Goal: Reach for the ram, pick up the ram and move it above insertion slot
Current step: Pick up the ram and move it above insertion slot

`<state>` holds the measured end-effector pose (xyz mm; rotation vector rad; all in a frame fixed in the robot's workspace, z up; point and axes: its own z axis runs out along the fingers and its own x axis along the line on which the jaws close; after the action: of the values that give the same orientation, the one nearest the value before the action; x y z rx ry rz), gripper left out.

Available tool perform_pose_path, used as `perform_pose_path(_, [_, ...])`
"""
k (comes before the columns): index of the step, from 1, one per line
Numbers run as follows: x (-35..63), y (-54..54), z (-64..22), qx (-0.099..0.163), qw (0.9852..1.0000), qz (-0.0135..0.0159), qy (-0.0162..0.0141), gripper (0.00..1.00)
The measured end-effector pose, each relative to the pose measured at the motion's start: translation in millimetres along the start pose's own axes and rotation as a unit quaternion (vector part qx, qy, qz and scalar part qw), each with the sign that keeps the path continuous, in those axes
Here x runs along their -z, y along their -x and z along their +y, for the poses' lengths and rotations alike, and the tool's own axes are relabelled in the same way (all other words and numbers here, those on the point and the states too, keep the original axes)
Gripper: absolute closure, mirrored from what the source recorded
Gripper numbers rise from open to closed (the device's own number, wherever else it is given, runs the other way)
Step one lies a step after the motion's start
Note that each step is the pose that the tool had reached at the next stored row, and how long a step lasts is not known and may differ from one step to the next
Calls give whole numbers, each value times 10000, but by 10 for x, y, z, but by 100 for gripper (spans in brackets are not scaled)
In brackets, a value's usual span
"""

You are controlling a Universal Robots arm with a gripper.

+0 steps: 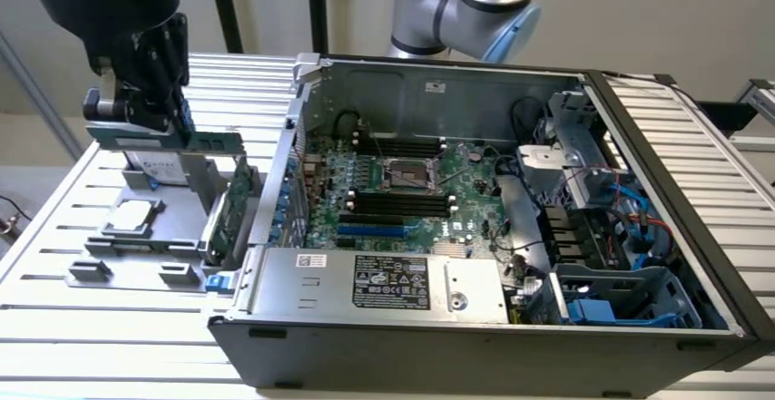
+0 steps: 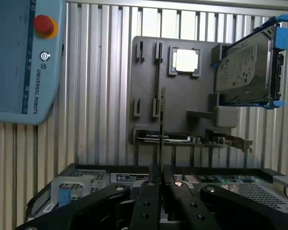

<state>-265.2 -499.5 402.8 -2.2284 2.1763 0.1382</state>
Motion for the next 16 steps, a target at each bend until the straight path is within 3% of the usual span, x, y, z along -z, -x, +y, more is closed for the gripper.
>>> perform_pose_path(10, [26,27,-350,0,10000,0,0,86])
perform_pose_path(16, [20,163,-470,0,10000,0,0,86])
